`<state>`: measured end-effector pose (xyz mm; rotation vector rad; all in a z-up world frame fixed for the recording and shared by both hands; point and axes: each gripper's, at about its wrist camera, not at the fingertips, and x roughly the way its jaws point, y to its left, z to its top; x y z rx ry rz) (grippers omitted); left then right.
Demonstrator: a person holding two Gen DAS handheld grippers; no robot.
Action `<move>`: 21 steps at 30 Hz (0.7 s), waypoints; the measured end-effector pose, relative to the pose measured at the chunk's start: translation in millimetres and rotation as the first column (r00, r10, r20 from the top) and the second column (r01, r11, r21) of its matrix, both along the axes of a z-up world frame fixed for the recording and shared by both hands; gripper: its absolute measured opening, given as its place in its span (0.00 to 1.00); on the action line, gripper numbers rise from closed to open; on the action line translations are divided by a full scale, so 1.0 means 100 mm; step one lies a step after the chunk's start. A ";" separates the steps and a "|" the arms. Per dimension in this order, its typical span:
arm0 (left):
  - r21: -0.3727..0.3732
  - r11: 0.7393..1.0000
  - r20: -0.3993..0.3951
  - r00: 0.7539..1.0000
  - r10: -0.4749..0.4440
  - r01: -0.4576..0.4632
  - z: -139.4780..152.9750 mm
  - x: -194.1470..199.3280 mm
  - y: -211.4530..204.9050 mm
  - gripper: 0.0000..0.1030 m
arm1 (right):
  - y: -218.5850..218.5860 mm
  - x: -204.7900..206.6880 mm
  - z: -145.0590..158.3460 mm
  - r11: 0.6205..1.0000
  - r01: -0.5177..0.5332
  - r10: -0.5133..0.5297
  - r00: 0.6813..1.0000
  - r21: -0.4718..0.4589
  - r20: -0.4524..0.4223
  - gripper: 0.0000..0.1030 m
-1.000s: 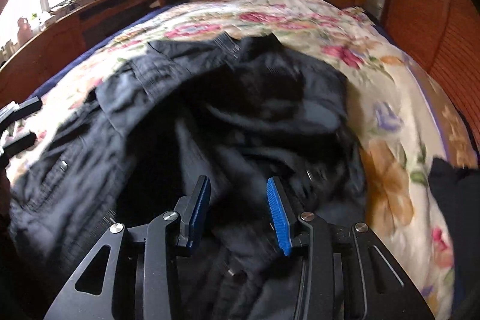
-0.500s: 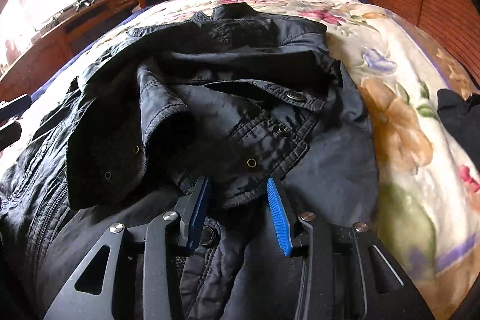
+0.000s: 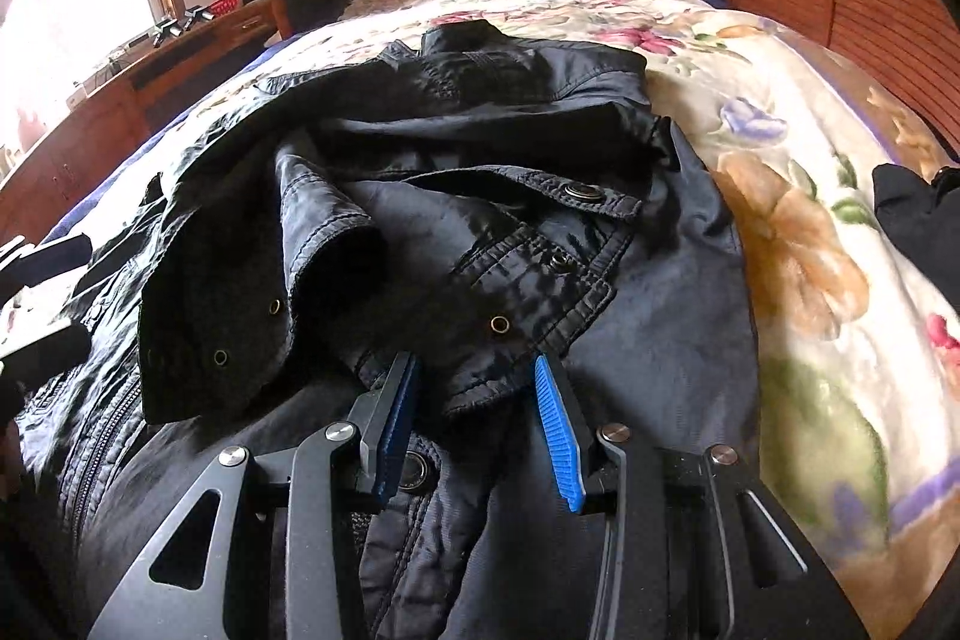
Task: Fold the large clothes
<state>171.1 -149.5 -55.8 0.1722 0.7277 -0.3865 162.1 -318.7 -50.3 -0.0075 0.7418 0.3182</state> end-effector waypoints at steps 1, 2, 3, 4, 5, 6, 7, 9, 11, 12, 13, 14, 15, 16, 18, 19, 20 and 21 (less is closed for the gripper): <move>0.001 1.000 -0.009 1.000 -0.003 0.003 -0.01 0.02 -0.03 0.78 | 0.01 0.00 0.00 1.000 0.001 -0.001 1.000 -0.003 0.000 0.40; 0.000 1.000 -0.021 1.000 -0.008 0.008 -0.03 0.05 -0.08 0.78 | 0.01 0.00 0.00 1.000 0.000 0.000 1.000 -0.005 0.001 0.40; 0.001 1.000 -0.031 0.999 -0.013 0.013 -0.05 0.08 -0.12 0.77 | 0.01 -0.01 0.00 1.000 0.000 0.000 1.000 -0.006 0.001 0.40; 0.005 1.000 -0.040 0.999 -0.016 0.017 -0.07 0.10 -0.15 0.74 | 0.01 -0.01 0.00 1.000 0.000 0.000 1.000 -0.004 0.001 0.40; 0.010 1.000 -0.051 0.999 -0.018 0.019 -0.09 0.12 -0.18 0.70 | 0.01 0.00 0.00 1.000 0.000 0.000 1.000 -0.003 0.001 0.40; 0.015 1.000 -0.059 0.998 -0.018 0.019 -0.11 0.14 -0.20 0.69 | 0.01 -0.01 0.00 1.000 0.000 0.000 1.000 0.000 0.001 0.40; 0.022 1.000 -0.068 0.998 -0.017 0.018 -0.13 0.16 -0.22 0.67 | 0.00 0.00 0.00 1.000 -0.001 0.001 1.000 0.002 0.001 0.40; 0.041 0.999 -0.077 0.997 -0.008 0.011 -0.16 0.20 -0.26 0.66 | -0.01 0.00 0.01 1.000 -0.001 0.001 1.000 0.005 0.002 0.40; 0.054 0.999 -0.088 0.996 0.000 0.005 -0.19 0.24 -0.27 0.63 | -0.01 -0.01 0.01 1.000 -0.002 0.002 1.000 0.006 0.003 0.40; 0.059 0.998 -0.097 0.995 0.005 0.001 -0.21 0.25 -0.26 0.63 | -0.01 -0.01 0.01 1.000 -0.002 0.002 1.000 0.007 0.003 0.40; 0.060 0.998 -0.103 0.995 0.009 -0.002 -0.22 0.26 -0.26 0.60 | -0.02 0.00 0.00 1.000 -0.002 0.002 1.000 0.009 0.003 0.40; 0.056 0.998 -0.112 0.994 0.009 -0.002 -0.23 0.27 -0.24 0.54 | -0.02 0.00 0.00 1.000 -0.002 0.002 1.000 0.010 0.003 0.40; 0.049 0.999 -0.123 0.992 0.004 0.002 -0.25 0.28 -0.23 0.52 | -0.02 0.00 0.00 1.000 -0.003 0.003 1.000 0.011 0.003 0.40; 0.041 0.999 -0.134 0.991 -0.001 0.007 -0.26 0.30 -0.22 0.46 | -0.02 0.00 0.00 1.000 -0.003 0.003 1.000 0.011 0.003 0.40; 0.029 0.999 -0.148 0.989 -0.013 0.017 -0.25 0.30 -0.20 0.30 | -0.02 0.00 0.00 1.000 -0.003 0.003 1.000 0.010 0.003 0.40; 0.030 0.999 -0.141 0.990 -0.013 0.017 -0.23 0.30 -0.20 0.23 | -0.02 0.00 0.00 1.000 -0.003 0.003 1.000 0.011 0.003 0.40; 0.027 0.999 -0.137 0.990 -0.017 0.021 -0.20 0.30 -0.18 0.21 | -0.02 0.00 0.00 1.000 -0.003 0.003 1.000 0.011 0.003 0.40; 0.021 1.000 -0.133 0.991 -0.017 0.020 -0.15 0.31 -0.16 0.20 | -0.03 0.00 0.00 1.000 -0.003 0.003 1.000 0.010 0.003 0.40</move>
